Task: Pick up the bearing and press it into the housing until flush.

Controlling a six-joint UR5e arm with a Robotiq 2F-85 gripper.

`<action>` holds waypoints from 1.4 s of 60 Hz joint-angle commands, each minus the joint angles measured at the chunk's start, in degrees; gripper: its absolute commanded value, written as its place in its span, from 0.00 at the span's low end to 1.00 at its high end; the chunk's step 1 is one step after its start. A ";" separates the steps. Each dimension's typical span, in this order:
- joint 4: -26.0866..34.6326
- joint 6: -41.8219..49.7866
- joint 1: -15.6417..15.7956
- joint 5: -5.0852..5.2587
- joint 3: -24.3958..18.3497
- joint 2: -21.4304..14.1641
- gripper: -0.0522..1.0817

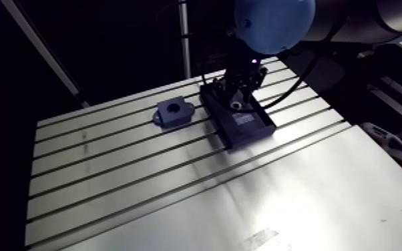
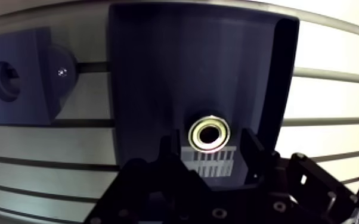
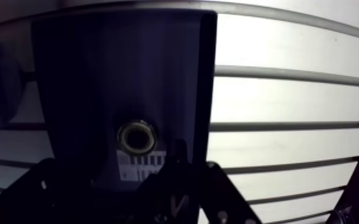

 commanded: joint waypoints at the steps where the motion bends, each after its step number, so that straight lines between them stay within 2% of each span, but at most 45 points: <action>1: -0.28 0.01 0.03 -0.01 0.04 0.48 0.40; 84: -0.28 0.10 -0.06 -0.01 0.04 0.50 0.54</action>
